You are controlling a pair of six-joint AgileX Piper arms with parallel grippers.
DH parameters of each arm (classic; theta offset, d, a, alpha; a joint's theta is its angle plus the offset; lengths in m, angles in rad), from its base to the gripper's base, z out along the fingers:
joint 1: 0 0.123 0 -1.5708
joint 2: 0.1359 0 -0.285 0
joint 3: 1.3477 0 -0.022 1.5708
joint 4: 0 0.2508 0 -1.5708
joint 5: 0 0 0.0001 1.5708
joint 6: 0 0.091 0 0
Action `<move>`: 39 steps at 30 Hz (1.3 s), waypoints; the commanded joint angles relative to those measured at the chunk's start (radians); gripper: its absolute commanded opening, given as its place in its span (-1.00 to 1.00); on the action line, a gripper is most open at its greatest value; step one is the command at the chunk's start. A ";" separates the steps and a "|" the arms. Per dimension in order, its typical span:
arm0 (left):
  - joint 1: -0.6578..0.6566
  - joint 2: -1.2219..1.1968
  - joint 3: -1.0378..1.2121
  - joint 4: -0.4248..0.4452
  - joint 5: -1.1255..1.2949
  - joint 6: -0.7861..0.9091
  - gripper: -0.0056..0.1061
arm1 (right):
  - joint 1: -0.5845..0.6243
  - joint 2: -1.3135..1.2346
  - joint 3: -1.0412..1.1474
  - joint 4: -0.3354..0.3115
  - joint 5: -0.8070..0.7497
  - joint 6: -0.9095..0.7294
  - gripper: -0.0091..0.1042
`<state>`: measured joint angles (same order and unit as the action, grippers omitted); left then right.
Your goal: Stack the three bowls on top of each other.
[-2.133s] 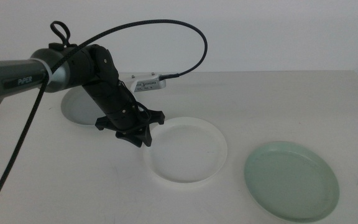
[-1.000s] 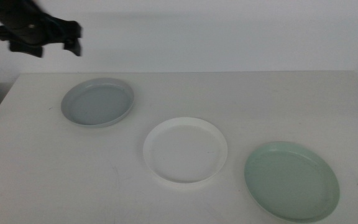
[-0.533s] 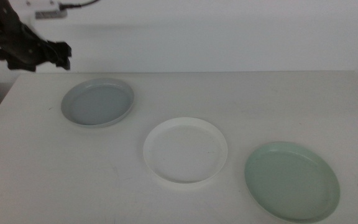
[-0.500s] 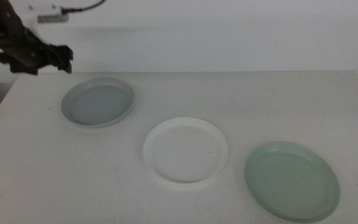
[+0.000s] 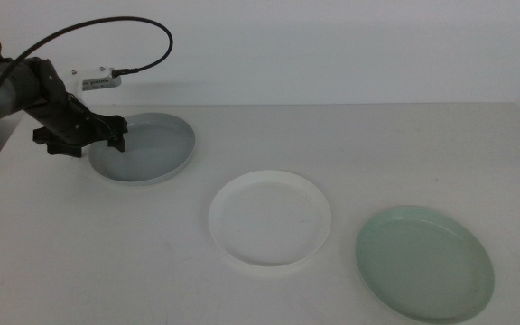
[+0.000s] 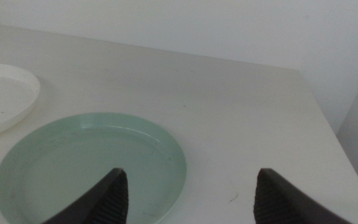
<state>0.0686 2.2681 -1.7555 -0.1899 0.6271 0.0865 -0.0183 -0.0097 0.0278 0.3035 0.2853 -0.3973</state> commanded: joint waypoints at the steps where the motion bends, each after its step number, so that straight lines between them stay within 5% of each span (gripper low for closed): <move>1: 0.001 -0.056 -0.032 -0.021 -0.029 -0.007 0.78 | -0.008 -0.027 -0.006 -0.002 -0.070 -0.010 0.08; 13: 0.002 -0.047 -0.038 0.002 -0.010 -0.007 -0.90 | -0.008 -0.027 -0.006 -0.002 -0.070 -0.010 0.08; 24: 0.002 -0.162 -0.093 0.098 0.175 -0.069 -0.90 | -0.008 -0.027 -0.006 -0.002 -0.070 -0.010 0.08; 34: -0.006 -0.475 0.146 -0.066 0.158 -0.056 -0.90 | -0.008 -0.027 -0.006 -0.002 -0.070 -0.010 0.08; 39: -0.074 -0.618 0.275 -0.078 0.126 -0.056 -0.90 | -0.008 -0.027 -0.006 -0.002 -0.070 -0.010 0.08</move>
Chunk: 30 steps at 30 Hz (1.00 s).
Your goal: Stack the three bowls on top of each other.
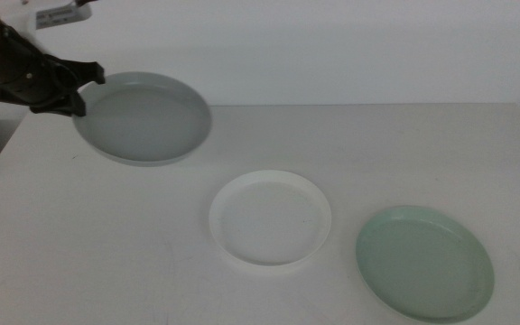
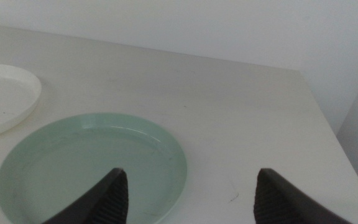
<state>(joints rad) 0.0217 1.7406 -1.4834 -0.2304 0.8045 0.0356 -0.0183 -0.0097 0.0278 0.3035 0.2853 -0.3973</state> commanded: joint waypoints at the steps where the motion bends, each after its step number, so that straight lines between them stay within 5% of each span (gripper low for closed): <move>1: -0.046 -0.113 0.025 -0.038 -0.061 -0.011 -0.90 | -0.008 -0.027 -0.006 -0.002 -0.070 -0.010 0.08; 14: -0.345 -0.110 0.127 -0.056 -0.214 -0.045 -0.90 | -0.008 -0.027 -0.006 -0.002 -0.070 -0.010 0.08; 30: -0.401 0.068 0.127 -0.071 -0.245 -0.060 -0.90 | -0.008 -0.027 -0.006 -0.002 -0.070 -0.010 0.08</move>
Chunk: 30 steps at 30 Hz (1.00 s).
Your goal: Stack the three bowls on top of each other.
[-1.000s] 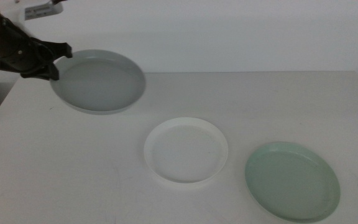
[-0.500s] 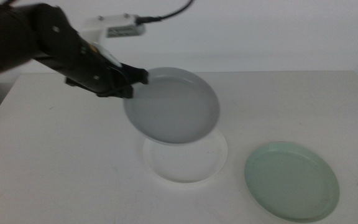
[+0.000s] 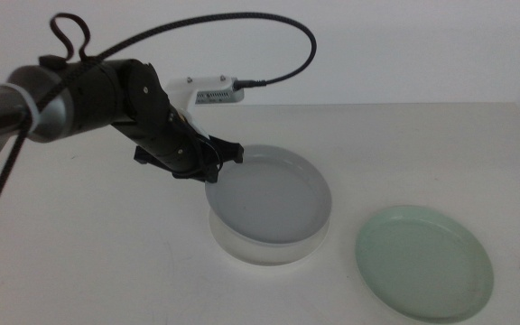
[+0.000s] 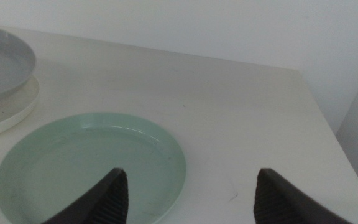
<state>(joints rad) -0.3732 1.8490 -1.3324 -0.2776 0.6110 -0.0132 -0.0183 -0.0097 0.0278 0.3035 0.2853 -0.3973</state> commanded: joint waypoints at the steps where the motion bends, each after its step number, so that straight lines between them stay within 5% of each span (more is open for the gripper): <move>1: -0.006 -0.031 -0.023 -0.024 -0.052 -0.011 -0.90 | -0.008 -0.027 -0.006 -0.002 -0.070 -0.010 0.08; 6: -0.006 0.003 -0.023 -0.024 -0.051 -0.011 -0.90 | -0.008 -0.027 -0.006 -0.002 -0.070 -0.010 0.08; 10: -0.006 0.018 -0.023 -0.024 -0.051 -0.010 -0.66 | -0.008 -0.027 -0.006 -0.002 -0.070 -0.010 0.08; 12: -0.006 0.020 -0.023 -0.024 -0.051 -0.008 -0.41 | -0.008 -0.027 -0.006 -0.002 -0.070 -0.010 0.08; 19: -0.005 -0.020 -0.025 -0.024 -0.051 0.076 0.92 | -0.008 -0.027 -0.006 -0.002 -0.070 -0.010 0.08; 30: 0.051 -0.340 -0.024 -0.085 0.167 0.333 0.98 | -0.008 -0.027 -0.006 -0.002 -0.070 -0.010 0.08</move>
<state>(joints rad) -0.3343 1.6030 -1.3324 -0.3268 0.7578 0.2958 -0.0183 -0.0097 0.0278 0.3035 0.2853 -0.3973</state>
